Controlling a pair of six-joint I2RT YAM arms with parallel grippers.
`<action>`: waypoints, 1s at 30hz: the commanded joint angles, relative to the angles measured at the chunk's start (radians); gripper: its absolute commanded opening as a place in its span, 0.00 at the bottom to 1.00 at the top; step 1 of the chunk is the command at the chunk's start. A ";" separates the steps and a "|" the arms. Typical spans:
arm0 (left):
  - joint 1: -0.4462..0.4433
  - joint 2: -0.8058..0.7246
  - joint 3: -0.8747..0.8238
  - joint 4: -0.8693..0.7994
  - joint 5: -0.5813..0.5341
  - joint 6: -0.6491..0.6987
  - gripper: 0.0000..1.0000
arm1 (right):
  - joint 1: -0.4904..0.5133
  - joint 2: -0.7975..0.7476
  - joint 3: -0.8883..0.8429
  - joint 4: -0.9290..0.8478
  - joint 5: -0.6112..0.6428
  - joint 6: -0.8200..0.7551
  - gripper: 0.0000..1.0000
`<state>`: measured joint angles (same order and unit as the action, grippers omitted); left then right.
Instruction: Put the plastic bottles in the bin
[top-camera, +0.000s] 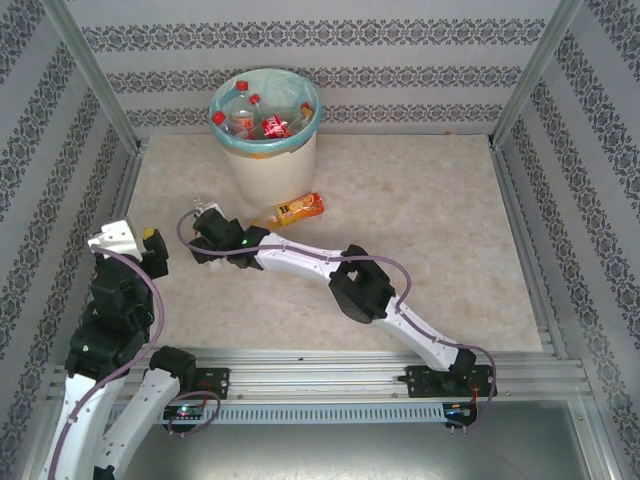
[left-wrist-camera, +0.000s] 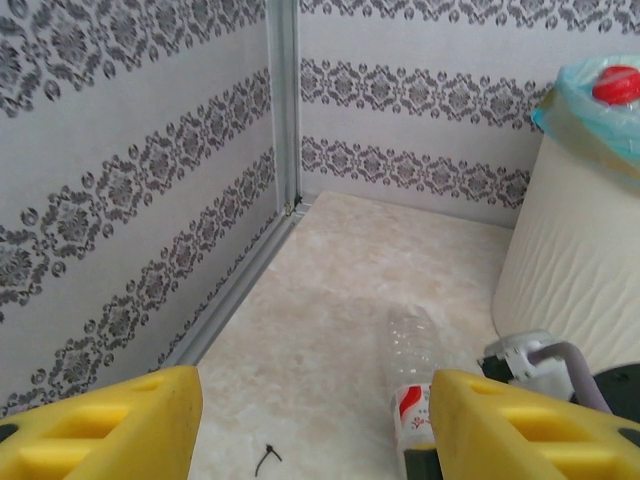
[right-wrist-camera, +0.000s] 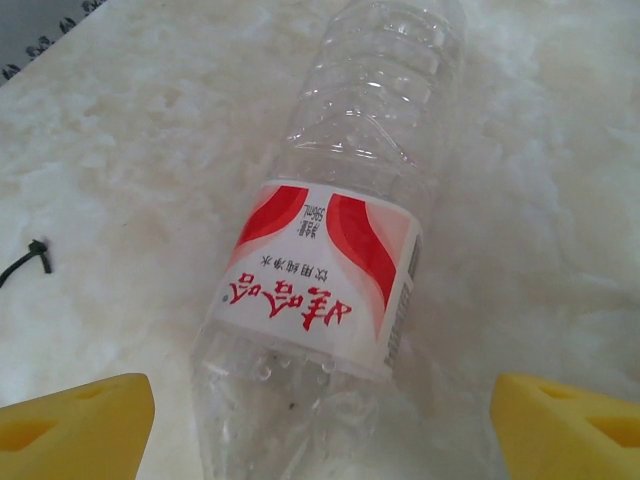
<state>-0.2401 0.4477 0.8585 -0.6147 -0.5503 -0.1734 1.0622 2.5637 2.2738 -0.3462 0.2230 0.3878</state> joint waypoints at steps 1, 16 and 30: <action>0.011 -0.010 -0.020 0.037 0.015 -0.030 0.62 | -0.008 0.042 0.086 -0.046 0.020 0.005 0.88; 0.011 -0.022 -0.040 0.064 0.006 -0.014 0.63 | -0.027 0.180 0.224 -0.086 0.027 0.032 0.78; 0.011 0.009 0.016 0.101 0.053 0.046 0.63 | 0.018 -0.181 -0.183 0.040 -0.019 -0.027 0.61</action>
<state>-0.2401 0.4435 0.8326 -0.5751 -0.5179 -0.1680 1.0573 2.5122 2.1628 -0.3801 0.2195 0.3748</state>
